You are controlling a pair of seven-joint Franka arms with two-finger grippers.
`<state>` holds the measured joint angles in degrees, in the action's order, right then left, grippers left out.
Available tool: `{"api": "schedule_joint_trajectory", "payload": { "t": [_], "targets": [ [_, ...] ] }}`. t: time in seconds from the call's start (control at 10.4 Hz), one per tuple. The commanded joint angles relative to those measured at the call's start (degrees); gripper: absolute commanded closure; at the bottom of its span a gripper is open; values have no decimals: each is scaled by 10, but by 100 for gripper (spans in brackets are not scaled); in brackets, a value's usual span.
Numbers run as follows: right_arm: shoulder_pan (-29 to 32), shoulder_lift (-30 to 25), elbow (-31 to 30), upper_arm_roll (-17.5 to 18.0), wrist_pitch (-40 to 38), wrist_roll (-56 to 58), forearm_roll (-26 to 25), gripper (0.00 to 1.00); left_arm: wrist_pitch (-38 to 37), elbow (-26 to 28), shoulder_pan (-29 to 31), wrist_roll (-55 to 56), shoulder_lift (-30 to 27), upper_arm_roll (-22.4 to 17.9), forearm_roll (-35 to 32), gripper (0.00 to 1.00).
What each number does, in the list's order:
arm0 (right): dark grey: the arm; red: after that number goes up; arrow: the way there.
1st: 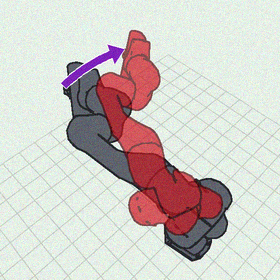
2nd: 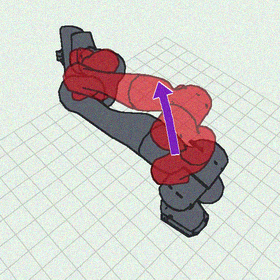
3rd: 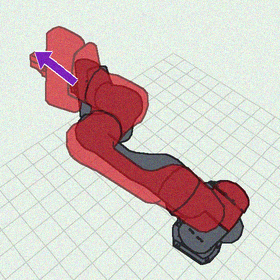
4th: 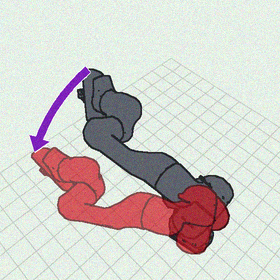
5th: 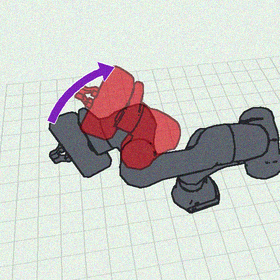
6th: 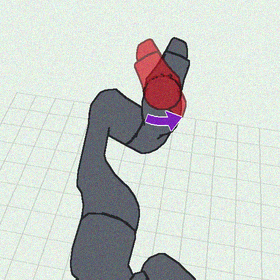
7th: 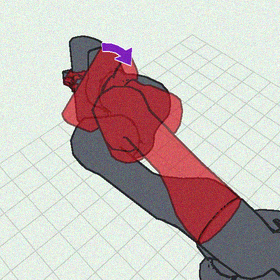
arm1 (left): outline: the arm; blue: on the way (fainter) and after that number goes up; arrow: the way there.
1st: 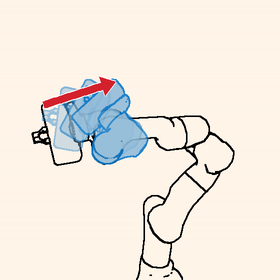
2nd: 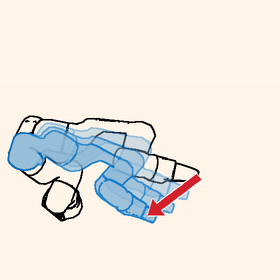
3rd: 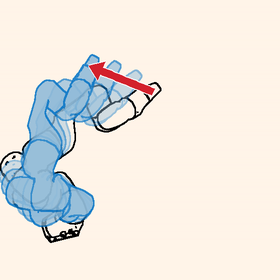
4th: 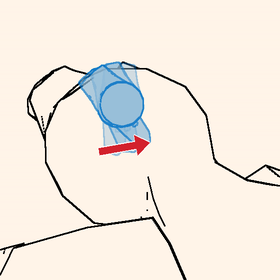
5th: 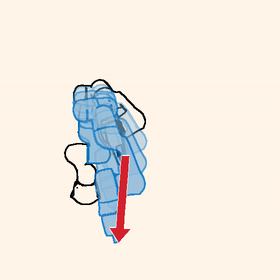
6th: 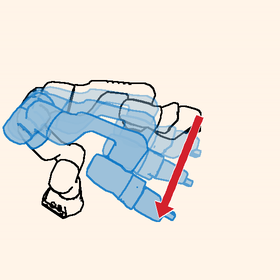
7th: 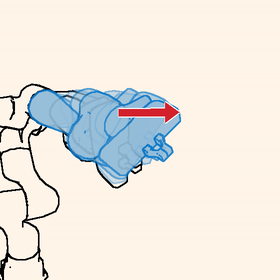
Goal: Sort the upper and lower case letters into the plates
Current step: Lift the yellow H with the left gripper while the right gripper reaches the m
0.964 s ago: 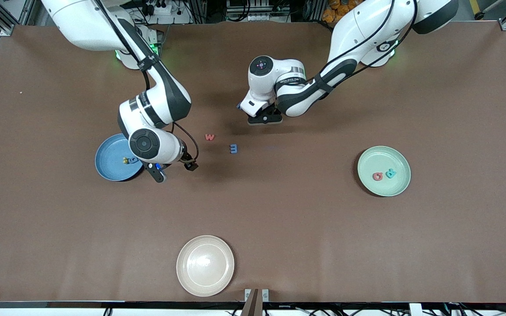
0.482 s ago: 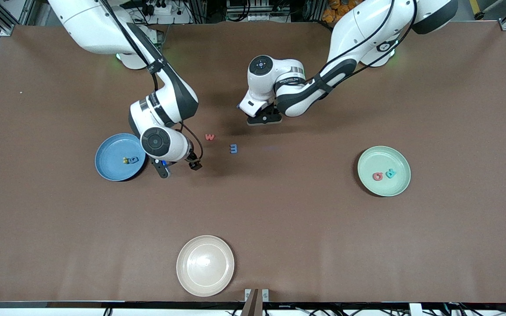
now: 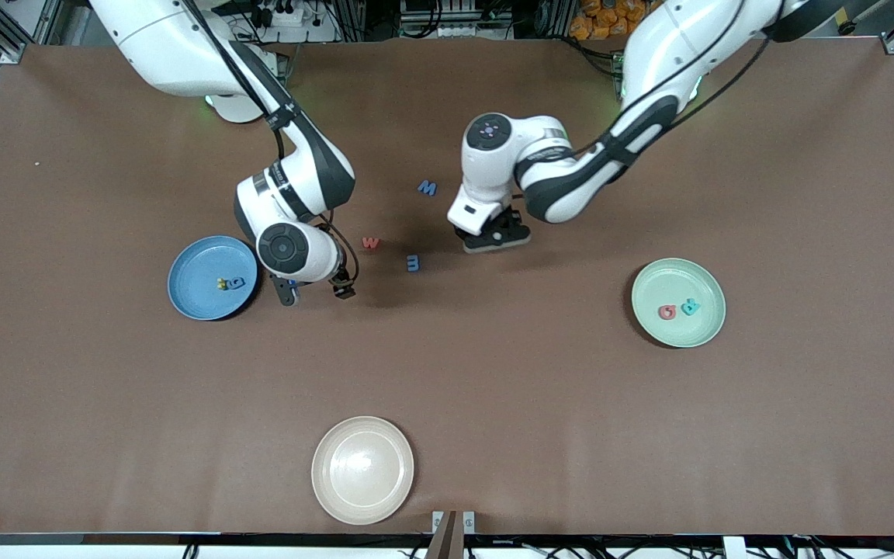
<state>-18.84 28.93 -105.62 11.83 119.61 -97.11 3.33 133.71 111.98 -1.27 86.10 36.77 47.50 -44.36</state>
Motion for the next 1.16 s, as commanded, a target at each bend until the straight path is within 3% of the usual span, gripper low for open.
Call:
{"api": "schedule_joint_trajectory", "payload": {
  "t": [0.0,0.19,0.39,0.58,0.87,1.06],
  "targets": [
    [-3,-21,-44,31,39,-53,-8,0,-45,4,143,-73,-17,98,23,100],
    [9,-28,-58,67,51,-106,-52,0,-101,3,252,-158,-17,158,30,100],
    [22,-52,-118,89,116,-108,-62,0,-124,3,315,-230,-17,167,30,100],
    [22,-70,-197,100,214,-124,-62,0,-138,3,379,-318,-12,166,30,100],
    [21,-70,-218,105,231,-163,-62,0,-141,3,460,-458,-8,139,30,100],
    [24,-79,-239,106,250,-164,-62,0,-140,2,465,-507,-6,97,30,100]
  ]
}}
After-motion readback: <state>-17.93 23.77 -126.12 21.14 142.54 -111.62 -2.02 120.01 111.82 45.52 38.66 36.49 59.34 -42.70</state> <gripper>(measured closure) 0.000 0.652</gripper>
